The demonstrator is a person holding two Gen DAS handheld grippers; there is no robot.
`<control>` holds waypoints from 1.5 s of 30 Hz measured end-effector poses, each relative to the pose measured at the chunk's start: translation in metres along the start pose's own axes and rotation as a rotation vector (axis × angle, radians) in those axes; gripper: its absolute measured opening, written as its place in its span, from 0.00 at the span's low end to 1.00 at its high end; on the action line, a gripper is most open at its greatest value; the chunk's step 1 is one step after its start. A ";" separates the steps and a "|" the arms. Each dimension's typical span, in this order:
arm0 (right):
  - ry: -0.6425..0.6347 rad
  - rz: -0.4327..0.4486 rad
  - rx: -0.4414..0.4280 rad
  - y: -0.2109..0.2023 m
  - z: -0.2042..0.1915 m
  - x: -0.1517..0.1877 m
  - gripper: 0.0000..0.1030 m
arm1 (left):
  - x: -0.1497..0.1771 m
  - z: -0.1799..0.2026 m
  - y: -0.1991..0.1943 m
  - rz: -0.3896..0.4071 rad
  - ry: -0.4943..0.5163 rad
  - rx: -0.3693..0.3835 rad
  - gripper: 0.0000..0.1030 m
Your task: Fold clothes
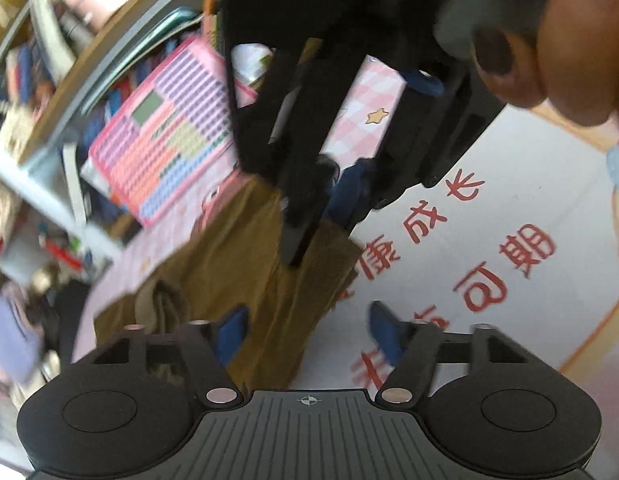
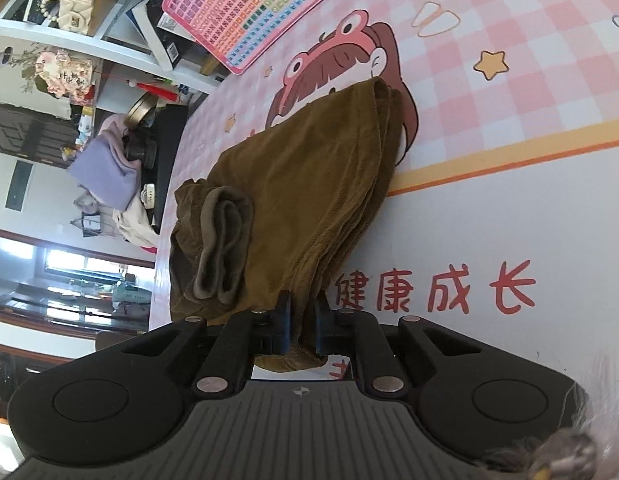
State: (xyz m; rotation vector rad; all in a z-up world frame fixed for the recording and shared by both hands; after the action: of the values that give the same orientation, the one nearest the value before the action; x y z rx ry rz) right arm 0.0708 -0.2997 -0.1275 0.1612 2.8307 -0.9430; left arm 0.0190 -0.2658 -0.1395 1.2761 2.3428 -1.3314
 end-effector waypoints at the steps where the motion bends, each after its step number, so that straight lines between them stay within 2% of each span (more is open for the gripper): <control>1: -0.005 -0.001 -0.001 0.000 0.000 -0.001 0.10 | -0.003 0.000 0.002 0.010 0.007 -0.008 0.21; 3: -0.013 -0.003 -0.001 -0.001 -0.001 -0.002 0.19 | -0.008 -0.001 0.004 0.028 -0.002 0.002 0.11; 5: -0.008 0.025 0.014 -0.006 0.005 -0.009 0.54 | -0.010 -0.004 0.002 0.044 -0.021 0.013 0.08; 9: 0.045 0.031 0.010 -0.003 0.020 -0.022 0.58 | -0.013 -0.020 -0.012 0.068 -0.098 0.043 0.07; 11: 0.097 0.024 -0.024 0.004 0.024 -0.028 0.59 | -0.013 -0.028 -0.018 0.074 -0.144 0.059 0.07; 16: 0.287 0.040 -0.115 0.026 0.034 -0.049 0.59 | -0.011 -0.037 -0.028 0.078 -0.201 0.076 0.07; 19: 0.360 0.064 -0.116 0.029 0.041 -0.059 0.55 | -0.010 -0.038 -0.036 0.080 -0.215 0.084 0.07; 23: 0.360 0.093 -0.081 0.021 0.050 -0.068 0.24 | -0.007 -0.040 -0.042 0.070 -0.252 0.114 0.07; 26: 0.352 0.109 -0.037 0.012 0.059 -0.070 0.12 | -0.010 -0.037 -0.044 0.066 -0.305 0.187 0.06; 31: 0.301 0.193 -0.002 -0.023 0.066 -0.076 0.11 | -0.034 -0.023 -0.054 0.128 -0.357 0.321 0.06; 36: 0.254 0.242 0.020 -0.058 0.059 -0.085 0.11 | -0.043 -0.021 -0.067 0.177 -0.479 0.440 0.06; 39: 0.221 0.242 -0.003 -0.062 0.039 -0.087 0.11 | -0.034 -0.040 -0.073 0.192 -0.593 0.449 0.06; 45: 0.074 0.207 -0.099 -0.041 -0.037 -0.089 0.11 | 0.008 -0.098 -0.077 0.192 -0.899 0.421 0.06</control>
State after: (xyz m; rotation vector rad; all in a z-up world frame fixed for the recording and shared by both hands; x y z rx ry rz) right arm 0.1484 -0.3149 -0.0578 0.4760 2.8484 -0.7673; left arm -0.0178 -0.2037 -0.0375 0.6949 1.3436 -1.8641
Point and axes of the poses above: each gripper's, at about its wrist camera, not at the fingertips, and y roughly the way its jaws point, z to its right, x to its underside, the point moved 10 cm from there along y, roughly the way its jaws point, and after that the axes turned 1 degree about -x, right-handed, at the moved point
